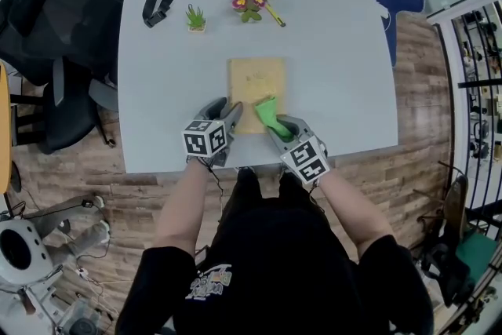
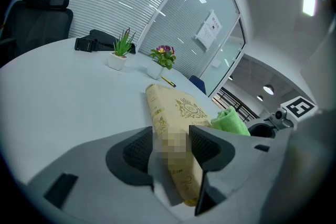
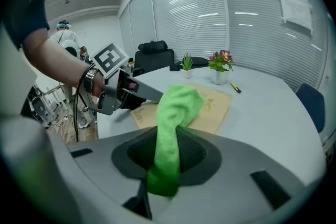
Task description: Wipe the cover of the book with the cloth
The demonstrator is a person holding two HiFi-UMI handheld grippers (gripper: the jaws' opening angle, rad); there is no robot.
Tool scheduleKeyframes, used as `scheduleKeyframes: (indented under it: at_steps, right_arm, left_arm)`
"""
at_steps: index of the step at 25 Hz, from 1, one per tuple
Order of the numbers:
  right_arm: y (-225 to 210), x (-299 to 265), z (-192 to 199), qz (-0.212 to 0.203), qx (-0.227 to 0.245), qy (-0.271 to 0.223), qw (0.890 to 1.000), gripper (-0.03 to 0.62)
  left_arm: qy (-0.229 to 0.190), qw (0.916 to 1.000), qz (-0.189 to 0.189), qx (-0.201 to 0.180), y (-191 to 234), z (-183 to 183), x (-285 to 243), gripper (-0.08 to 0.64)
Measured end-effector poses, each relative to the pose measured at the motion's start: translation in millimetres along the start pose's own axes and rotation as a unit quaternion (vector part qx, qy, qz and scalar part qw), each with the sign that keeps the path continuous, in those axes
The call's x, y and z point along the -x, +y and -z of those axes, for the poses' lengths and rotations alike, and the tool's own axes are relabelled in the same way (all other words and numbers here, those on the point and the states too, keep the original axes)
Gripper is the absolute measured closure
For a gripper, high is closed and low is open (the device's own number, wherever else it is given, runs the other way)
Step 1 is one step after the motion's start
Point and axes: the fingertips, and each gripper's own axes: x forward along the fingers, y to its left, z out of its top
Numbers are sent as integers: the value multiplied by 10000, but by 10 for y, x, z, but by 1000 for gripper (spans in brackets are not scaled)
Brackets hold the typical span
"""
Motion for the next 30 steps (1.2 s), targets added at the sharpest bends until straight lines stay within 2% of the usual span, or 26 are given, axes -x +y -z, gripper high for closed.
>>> scheduleKeyframes:
  at_steps: [4, 8, 13, 30]
  right_arm:
    - [108, 23, 42, -134, 1, 72, 9999, 494]
    - [125, 22, 49, -372, -209, 181, 9989, 494]
    - [66, 8, -111, -566, -346, 29, 9978, 494]
    - [-932, -522, -757, 114, 3, 12, 9999, 494]
  left_arm:
    - [-1, 10000, -5, -11, 8, 10, -1, 341]
    - [12, 10000, -8, 4, 17, 7, -16, 342]
    - [28, 10000, 1, 21, 19, 8, -18, 344]
    - [39, 10000, 19, 30, -8, 10, -20, 345]
